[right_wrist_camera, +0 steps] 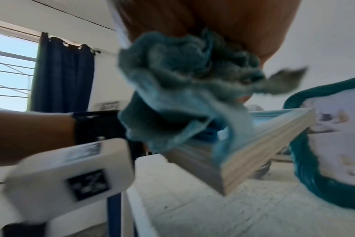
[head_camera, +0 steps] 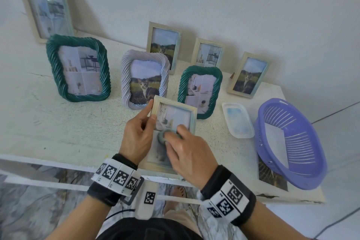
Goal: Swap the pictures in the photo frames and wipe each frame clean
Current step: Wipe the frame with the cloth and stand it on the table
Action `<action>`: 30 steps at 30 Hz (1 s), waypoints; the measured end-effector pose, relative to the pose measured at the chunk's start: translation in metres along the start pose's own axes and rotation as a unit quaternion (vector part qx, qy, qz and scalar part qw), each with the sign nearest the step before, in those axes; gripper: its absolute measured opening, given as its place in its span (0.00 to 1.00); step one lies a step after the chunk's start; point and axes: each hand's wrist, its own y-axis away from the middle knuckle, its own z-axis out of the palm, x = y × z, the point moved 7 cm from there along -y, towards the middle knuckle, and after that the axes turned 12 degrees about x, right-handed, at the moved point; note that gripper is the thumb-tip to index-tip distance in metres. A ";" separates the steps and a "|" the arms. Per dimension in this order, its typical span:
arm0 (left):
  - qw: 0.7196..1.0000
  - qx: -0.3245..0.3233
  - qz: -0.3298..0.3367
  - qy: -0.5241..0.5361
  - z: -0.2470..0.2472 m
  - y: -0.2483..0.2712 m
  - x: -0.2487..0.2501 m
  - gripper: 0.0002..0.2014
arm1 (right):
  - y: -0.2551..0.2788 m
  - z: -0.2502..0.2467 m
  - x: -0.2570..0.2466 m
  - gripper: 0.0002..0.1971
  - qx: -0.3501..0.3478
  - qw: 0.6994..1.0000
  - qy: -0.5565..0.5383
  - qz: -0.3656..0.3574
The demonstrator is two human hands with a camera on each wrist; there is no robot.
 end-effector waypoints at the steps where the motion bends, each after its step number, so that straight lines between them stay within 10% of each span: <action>1: 1.000 -0.001 -0.002 0.002 -0.001 0.001 0.000 0.22 | 0.008 0.006 -0.007 0.11 -0.024 0.999 -0.014 -0.015; 30: 0.997 0.031 -0.060 0.032 -0.014 -0.004 -0.007 0.22 | 0.014 -0.014 -0.004 0.14 -0.038 0.996 -0.030 -0.069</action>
